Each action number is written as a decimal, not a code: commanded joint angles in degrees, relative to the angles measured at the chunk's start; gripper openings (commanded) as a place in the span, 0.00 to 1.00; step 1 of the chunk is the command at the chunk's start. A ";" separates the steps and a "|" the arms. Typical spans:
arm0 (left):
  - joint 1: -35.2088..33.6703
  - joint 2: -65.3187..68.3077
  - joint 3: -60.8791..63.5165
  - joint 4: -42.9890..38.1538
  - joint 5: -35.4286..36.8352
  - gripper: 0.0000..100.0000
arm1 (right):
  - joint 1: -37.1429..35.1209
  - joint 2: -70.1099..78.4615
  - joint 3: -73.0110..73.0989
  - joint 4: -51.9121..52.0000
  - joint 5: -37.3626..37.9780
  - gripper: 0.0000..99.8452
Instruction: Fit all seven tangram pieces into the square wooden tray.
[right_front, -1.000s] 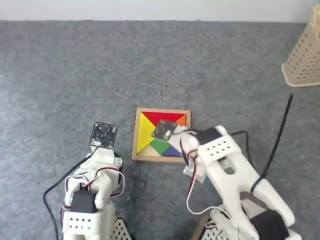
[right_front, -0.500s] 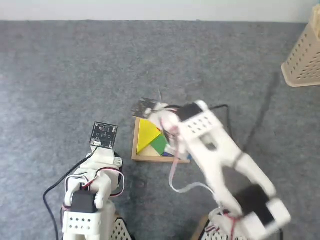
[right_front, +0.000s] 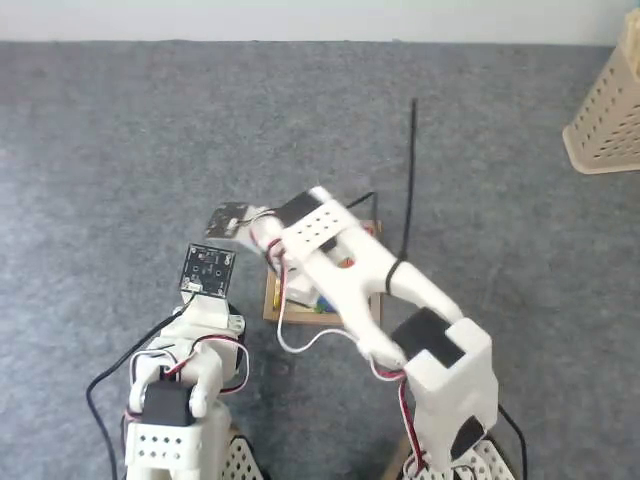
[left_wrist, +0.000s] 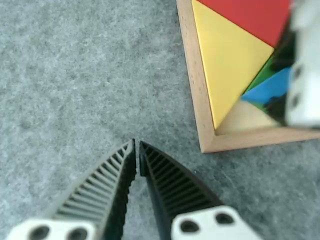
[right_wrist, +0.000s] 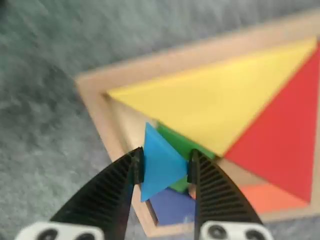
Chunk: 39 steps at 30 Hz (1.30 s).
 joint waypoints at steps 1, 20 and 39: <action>-0.26 -1.23 -1.10 0.35 0.35 0.01 | -2.68 -0.57 -2.81 -1.27 0.00 0.11; -0.26 -1.23 -1.10 0.35 0.35 0.01 | -3.82 -0.31 -2.64 -1.01 2.29 0.28; -0.26 -1.23 -1.10 0.35 0.35 0.01 | -2.15 -3.12 -1.05 -0.40 0.00 0.21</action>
